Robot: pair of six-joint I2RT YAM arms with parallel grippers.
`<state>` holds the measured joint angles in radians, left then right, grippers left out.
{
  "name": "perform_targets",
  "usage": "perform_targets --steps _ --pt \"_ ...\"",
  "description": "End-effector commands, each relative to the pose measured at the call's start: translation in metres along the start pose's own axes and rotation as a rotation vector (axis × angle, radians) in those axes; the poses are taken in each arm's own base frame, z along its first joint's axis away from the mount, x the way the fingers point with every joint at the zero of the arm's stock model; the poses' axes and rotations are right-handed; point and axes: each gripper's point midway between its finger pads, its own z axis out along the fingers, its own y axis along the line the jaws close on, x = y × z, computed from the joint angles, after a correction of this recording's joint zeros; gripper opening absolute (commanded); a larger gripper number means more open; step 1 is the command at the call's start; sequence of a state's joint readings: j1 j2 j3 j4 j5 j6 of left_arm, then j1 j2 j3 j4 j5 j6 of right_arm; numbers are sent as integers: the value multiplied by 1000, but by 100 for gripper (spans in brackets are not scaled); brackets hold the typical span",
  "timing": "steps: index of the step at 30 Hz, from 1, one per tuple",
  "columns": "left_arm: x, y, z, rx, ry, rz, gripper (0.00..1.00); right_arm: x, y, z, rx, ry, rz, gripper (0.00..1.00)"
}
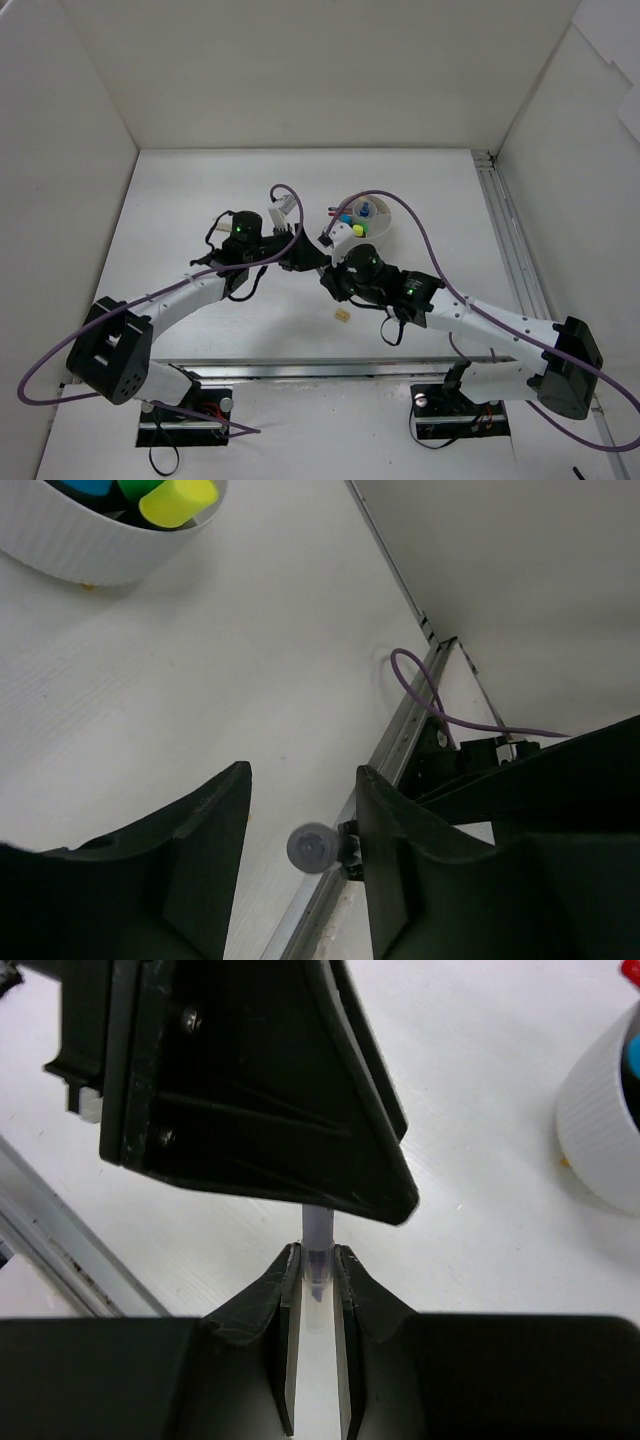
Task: Sort the stationery into containers
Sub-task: Pick up the pen from the center of the board.
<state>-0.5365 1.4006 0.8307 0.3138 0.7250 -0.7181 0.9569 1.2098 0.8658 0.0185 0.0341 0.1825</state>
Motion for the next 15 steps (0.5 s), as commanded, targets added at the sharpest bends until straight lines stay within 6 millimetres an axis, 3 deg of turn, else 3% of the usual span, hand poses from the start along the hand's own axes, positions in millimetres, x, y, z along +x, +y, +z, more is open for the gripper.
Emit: perform_targets --steps 1,2,3,6,9,11,12,13,15 --pt "-29 -34 -3 129 -75 69 39 -30 -12 2 105 -121 49 0" --pt "-29 -33 -2 128 -76 66 33 -33 -17 1 131 -135 62 0" --pt "-29 -33 -2 128 -76 64 20 -35 -20 0 147 -144 70 0" --pt "-29 -33 -2 123 -74 57 0 -41 -26 0 190 -166 85 0" --pt "-30 -31 -3 111 -91 41 0 -45 -25 3 195 -174 86 0" --pt "-33 -32 -4 110 -108 36 0 -48 -25 3 198 -180 96 14" --pt "-34 -34 -5 107 -117 25 0 -49 -26 2 204 -184 107 26" --pt "-38 -33 -6 94 -136 24 0 -49 -29 0 217 -191 126 53" --pt "-46 -30 -11 61 -177 -1 0 -51 -32 -6 233 -212 160 67"
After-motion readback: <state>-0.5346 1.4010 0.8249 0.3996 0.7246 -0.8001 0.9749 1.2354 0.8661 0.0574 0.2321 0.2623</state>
